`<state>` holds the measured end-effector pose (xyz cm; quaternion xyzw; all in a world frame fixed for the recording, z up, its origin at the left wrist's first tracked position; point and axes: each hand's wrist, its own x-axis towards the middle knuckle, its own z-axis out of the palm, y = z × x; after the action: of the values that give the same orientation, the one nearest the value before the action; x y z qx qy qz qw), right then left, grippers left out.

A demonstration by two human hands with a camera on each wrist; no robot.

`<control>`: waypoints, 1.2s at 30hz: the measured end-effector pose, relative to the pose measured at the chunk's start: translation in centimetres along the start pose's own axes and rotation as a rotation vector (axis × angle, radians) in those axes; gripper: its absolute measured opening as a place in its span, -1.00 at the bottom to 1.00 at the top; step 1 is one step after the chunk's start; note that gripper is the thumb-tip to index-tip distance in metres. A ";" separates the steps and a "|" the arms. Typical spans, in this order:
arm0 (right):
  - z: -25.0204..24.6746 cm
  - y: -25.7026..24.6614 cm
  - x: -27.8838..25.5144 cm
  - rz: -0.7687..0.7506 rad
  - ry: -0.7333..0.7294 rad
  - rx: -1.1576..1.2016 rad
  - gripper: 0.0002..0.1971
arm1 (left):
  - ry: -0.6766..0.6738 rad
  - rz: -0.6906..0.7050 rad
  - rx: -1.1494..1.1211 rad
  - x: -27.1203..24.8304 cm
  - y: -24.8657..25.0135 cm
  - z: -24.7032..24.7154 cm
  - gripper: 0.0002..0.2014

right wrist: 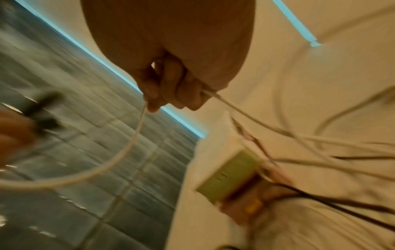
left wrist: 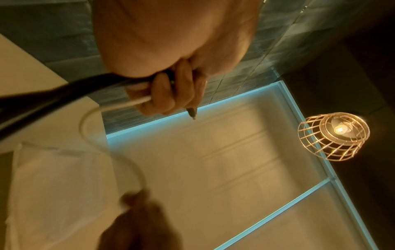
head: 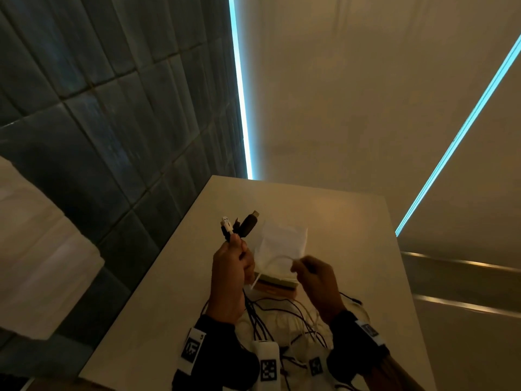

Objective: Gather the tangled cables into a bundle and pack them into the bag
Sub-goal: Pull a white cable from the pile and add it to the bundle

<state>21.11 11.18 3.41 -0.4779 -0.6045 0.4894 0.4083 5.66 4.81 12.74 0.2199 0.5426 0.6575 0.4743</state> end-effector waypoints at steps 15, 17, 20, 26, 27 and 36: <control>-0.3 -3.1 -3.1 -0.006 -0.467 0.315 -0.74 | -0.260 -0.037 -0.437 -0.5 2.0 0.7 -0.63; -0.3 -1.5 -2.9 0.025 -0.448 0.324 -0.76 | -0.259 -0.018 -0.398 -0.6 1.8 0.8 -0.62; -0.1 1.1 -2.6 0.038 -0.385 0.274 -0.74 | -0.245 -0.003 -0.329 -0.7 1.6 0.8 -0.62; 0.1 4.8 -2.2 0.053 -0.307 0.094 -0.67 | -0.255 -0.023 -0.262 -0.8 1.5 0.6 -0.63; 0.0 5.2 -2.2 0.055 -0.292 0.058 -0.67 | -0.261 -0.025 -0.258 -0.8 1.7 0.5 -0.63; -0.7 7.7 -2.5 0.077 -0.245 -0.126 -0.54 | -0.229 -0.016 -0.268 -0.7 2.3 0.0 -0.63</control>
<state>23.69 9.42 -4.09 -0.4621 -0.6605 0.5204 0.2817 5.08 4.30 15.06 0.2239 0.3940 0.6908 0.5634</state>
